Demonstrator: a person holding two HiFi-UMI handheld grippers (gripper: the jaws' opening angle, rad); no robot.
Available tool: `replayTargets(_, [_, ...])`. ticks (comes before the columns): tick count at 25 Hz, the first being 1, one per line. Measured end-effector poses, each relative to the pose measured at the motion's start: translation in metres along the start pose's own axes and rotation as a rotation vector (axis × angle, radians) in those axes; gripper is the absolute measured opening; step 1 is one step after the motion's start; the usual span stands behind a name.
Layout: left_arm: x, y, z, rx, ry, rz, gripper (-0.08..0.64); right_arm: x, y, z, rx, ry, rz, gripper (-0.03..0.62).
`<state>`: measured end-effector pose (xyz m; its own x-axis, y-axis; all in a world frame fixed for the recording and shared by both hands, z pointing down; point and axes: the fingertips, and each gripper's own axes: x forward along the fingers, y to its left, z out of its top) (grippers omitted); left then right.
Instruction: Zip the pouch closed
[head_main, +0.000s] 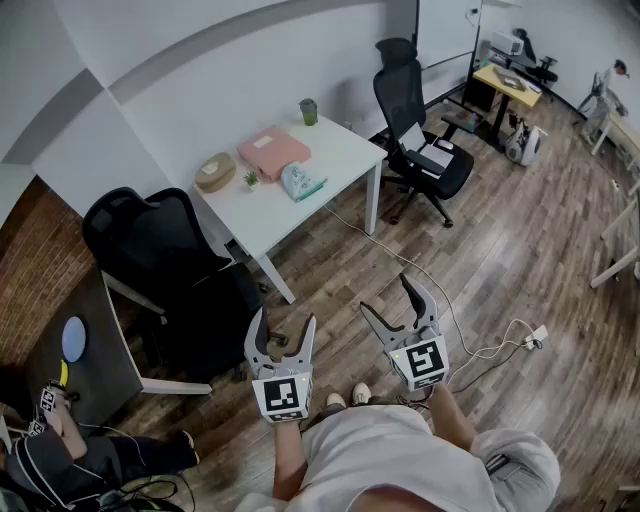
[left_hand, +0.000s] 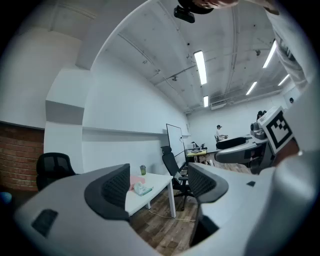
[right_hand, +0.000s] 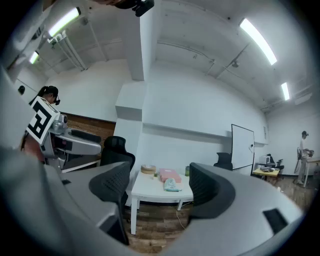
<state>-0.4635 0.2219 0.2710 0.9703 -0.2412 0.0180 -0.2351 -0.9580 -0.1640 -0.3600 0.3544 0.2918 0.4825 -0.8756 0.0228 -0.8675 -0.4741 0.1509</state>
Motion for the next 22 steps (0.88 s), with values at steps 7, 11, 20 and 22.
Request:
replayTargets(7, [0.015,-0.010,-0.008,0.000,-0.004,-0.012,0.359,0.003,-0.015,-0.005,0.039,-0.003,0.004,0.419])
replayTargets(11, [0.031,-0.010,-0.011,0.002,-0.008,-0.014,0.360,0.016,-0.022,-0.011,0.030,0.008,0.010,0.420])
replayTargets(20, [0.077,0.012,-0.019,-0.002,-0.007,-0.026,0.360,0.066,-0.037,-0.012,0.019,0.015,0.021,0.420])
replayTargets(22, [0.089,0.019,-0.020,-0.007,-0.007,-0.027,0.359,0.079,-0.040,-0.012,0.017,0.017,0.021,0.420])
